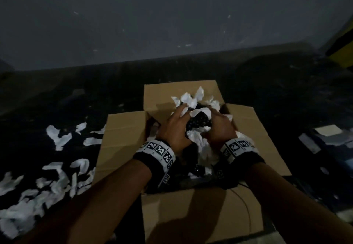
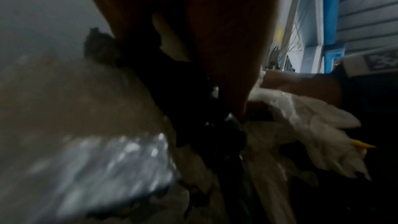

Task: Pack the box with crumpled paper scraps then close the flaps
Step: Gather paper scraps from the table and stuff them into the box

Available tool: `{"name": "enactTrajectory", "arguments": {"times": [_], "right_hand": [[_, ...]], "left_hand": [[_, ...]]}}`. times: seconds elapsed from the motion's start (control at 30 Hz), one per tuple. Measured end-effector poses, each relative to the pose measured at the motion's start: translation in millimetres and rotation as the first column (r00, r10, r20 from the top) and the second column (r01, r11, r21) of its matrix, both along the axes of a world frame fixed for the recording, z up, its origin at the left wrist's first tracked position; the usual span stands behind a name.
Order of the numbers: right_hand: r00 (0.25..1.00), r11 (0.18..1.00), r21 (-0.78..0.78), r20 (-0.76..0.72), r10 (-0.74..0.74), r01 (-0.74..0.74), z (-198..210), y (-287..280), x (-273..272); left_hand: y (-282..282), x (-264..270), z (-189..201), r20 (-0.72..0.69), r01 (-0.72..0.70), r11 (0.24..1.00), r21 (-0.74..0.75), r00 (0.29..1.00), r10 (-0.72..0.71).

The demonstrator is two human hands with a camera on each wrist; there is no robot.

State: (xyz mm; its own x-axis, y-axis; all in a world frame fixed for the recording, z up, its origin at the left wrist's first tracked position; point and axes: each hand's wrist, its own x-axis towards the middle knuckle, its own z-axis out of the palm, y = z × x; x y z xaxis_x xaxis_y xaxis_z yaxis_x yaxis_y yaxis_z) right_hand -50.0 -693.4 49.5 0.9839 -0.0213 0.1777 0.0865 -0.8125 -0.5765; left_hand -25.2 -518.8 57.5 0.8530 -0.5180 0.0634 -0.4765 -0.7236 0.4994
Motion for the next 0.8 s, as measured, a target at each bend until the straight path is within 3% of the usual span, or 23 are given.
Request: {"name": "enactTrajectory", "arguments": {"times": [0.13,0.23,0.33,0.47,0.63,0.73,0.8], "right_hand": [[0.932,0.975,-0.088,-0.321,0.167,-0.204,-19,-15,14],[0.869,0.950,-0.153,-0.464,0.174,-0.272,-20,-22,28],[0.778,0.906,-0.238,-0.612,0.140,-0.350,-11,-26,39],[0.804,0.953,-0.121,-0.572,0.163,-0.279,11,-35,45],[0.827,0.836,-0.334,-0.514,0.226,-0.436,43,-28,45],[0.801,0.824,-0.357,-0.570,0.181,-0.441,28,-20,54],[0.754,0.762,-0.406,-0.637,0.161,-0.505,-20,-26,71]], "left_hand": [[-2,-1,-15,-0.118,0.042,0.943,0.331,0.993,-0.003],[4,7,-19,-0.248,0.110,0.891,0.440,0.969,0.003],[12,20,-4,-0.289,0.114,0.875,0.470,0.957,0.030],[11,30,36,-0.285,0.142,0.853,0.503,0.958,0.008],[1,48,34,-0.219,0.098,0.872,0.480,0.976,0.011],[-13,48,19,-0.249,0.137,0.840,0.525,0.969,-0.002],[-17,53,-15,-0.280,0.190,0.800,0.569,0.959,-0.029]]}}
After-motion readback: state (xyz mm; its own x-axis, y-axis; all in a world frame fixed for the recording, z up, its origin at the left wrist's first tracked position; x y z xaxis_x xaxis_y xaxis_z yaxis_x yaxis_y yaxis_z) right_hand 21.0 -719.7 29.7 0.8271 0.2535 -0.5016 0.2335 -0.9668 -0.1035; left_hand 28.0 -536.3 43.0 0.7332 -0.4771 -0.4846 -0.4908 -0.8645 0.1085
